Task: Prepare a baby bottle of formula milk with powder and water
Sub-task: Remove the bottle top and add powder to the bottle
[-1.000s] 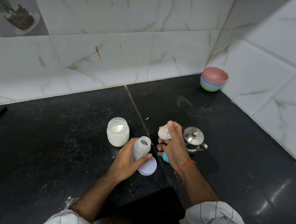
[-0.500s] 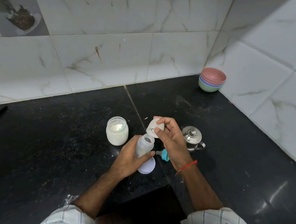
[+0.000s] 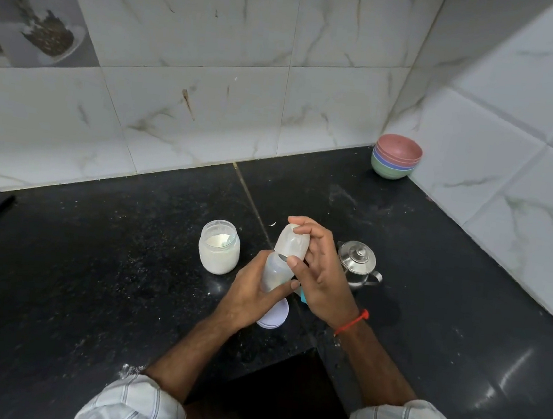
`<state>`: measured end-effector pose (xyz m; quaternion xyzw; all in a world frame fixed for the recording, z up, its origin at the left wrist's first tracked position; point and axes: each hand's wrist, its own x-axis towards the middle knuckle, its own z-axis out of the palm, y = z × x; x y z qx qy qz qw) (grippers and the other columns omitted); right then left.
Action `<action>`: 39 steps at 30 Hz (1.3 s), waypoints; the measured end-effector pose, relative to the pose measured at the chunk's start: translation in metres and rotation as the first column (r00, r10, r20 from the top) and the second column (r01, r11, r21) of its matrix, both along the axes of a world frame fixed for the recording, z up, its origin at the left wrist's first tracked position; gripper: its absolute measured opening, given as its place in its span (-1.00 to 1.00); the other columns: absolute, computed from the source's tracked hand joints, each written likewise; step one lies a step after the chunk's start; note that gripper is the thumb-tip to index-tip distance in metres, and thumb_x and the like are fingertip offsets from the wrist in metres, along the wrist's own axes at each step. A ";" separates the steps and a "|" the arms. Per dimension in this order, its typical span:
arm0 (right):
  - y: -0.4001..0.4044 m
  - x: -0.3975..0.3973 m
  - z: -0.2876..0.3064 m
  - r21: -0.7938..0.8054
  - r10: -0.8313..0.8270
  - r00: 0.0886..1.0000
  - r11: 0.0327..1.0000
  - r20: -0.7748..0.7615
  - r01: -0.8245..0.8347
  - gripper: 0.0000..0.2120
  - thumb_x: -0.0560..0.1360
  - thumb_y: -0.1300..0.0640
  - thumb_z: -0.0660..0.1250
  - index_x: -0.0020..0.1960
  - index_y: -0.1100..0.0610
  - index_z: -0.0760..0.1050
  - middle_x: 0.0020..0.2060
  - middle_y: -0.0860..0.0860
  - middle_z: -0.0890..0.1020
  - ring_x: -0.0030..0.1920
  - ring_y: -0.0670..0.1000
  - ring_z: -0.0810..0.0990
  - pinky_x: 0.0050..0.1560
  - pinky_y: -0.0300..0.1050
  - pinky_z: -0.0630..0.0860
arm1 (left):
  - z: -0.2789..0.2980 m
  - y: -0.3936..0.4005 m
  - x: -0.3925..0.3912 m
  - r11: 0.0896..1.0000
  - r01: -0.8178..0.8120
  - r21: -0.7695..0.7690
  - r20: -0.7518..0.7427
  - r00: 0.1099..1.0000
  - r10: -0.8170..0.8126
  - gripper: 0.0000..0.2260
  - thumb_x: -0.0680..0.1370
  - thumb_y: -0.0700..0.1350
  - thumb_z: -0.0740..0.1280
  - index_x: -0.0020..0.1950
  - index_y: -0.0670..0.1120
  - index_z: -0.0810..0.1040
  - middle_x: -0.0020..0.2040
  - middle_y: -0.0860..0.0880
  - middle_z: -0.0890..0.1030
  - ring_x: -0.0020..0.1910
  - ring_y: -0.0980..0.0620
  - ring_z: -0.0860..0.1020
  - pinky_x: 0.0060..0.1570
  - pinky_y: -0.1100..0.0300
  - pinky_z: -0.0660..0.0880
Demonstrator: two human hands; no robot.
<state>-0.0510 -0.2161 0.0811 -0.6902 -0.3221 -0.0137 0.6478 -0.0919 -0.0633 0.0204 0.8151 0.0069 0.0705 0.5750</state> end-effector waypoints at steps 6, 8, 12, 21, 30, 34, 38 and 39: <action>-0.003 0.000 0.001 -0.037 -0.026 0.997 0.999 0.072 0.029 -0.64 0.60 0.29 0.29 0.35 0.09 0.35 0.46 0.15 0.40 0.51 0.24 0.37 0.43 0.37 0.39 | 0.004 -0.004 0.004 1.000 0.010 0.002 -0.015 1.000 -0.010 -0.66 0.52 0.15 0.50 0.18 0.25 0.42 0.08 0.16 0.62 0.04 0.19 0.62 -0.05 0.31 0.56; -0.005 0.000 0.001 -0.011 -0.045 0.996 0.999 0.074 0.046 -0.65 0.60 0.27 0.29 0.34 0.09 0.34 0.46 0.17 0.40 0.52 0.24 0.35 0.42 0.40 0.39 | 0.004 -0.005 0.004 1.000 0.013 -0.005 -0.008 1.000 -0.013 -0.62 0.50 0.20 0.49 0.21 0.25 0.42 0.10 0.16 0.62 0.07 0.19 0.62 0.01 0.24 0.59; -0.006 0.002 0.000 -0.056 -0.002 0.995 0.998 0.100 0.007 -0.68 0.62 0.24 0.26 0.35 0.09 0.36 0.49 0.14 0.39 0.54 0.24 0.33 0.43 0.41 0.37 | 0.002 -0.006 0.005 1.000 0.018 -0.018 -0.015 1.000 -0.018 -0.58 0.47 0.24 0.46 0.25 0.17 0.44 0.09 0.15 0.63 0.06 0.18 0.62 0.01 0.22 0.58; -0.009 0.003 -0.006 -0.006 -0.032 0.989 0.999 0.141 0.033 -0.73 0.62 0.26 0.24 0.31 0.17 0.41 0.51 0.17 0.37 0.54 0.29 0.34 0.36 0.50 0.37 | 0.002 -0.009 0.006 0.999 0.028 -0.033 -0.014 1.000 -0.028 -0.50 0.44 0.28 0.45 0.31 0.16 0.46 0.15 0.14 0.65 0.12 0.16 0.63 0.13 0.07 0.62; -0.011 0.003 -0.006 0.166 -0.150 0.960 0.967 -0.235 0.192 -0.61 0.61 0.35 0.32 0.41 0.16 0.42 0.35 -0.03 0.54 0.32 -0.02 0.58 0.32 0.06 0.55 | -0.004 -0.007 0.005 1.000 -0.007 -0.009 -0.044 0.999 0.007 -0.56 0.47 0.21 0.50 0.27 0.12 0.49 0.12 0.15 0.64 0.12 0.15 0.61 0.12 0.14 0.57; -0.010 0.022 -0.013 0.290 -0.127 0.727 0.860 -0.675 0.420 -0.70 0.70 0.22 0.22 0.39 0.03 0.52 0.30 0.20 0.59 0.28 0.25 0.64 0.29 0.08 0.60 | -0.005 -0.003 0.004 1.000 -0.028 0.015 -0.048 0.998 0.028 -0.62 0.50 0.14 0.53 0.24 0.16 0.48 0.10 0.17 0.63 0.11 0.20 0.59 0.09 0.25 0.54; -0.010 0.038 -0.032 0.269 -0.037 0.616 0.877 -0.787 0.398 -0.60 0.61 0.31 0.36 0.42 0.13 0.44 0.24 0.22 0.60 0.22 0.24 0.65 0.14 -0.02 0.68 | -0.009 0.006 -0.001 0.997 -0.073 0.026 -0.051 0.996 0.074 -0.61 0.50 0.09 0.55 0.25 0.11 0.51 0.09 0.18 0.62 0.10 0.31 0.56 0.00 0.44 0.48; -0.008 0.040 -0.037 0.235 -0.053 0.624 0.898 -0.780 0.371 -0.55 0.57 0.37 0.40 0.41 0.14 0.43 0.23 0.24 0.60 0.20 0.24 0.66 0.09 -0.04 0.70 | -0.010 0.009 -0.003 0.996 -0.081 0.029 -0.056 0.995 0.083 -0.61 0.50 0.07 0.55 0.25 0.09 0.51 0.09 0.18 0.62 0.11 0.32 0.55 0.00 0.46 0.47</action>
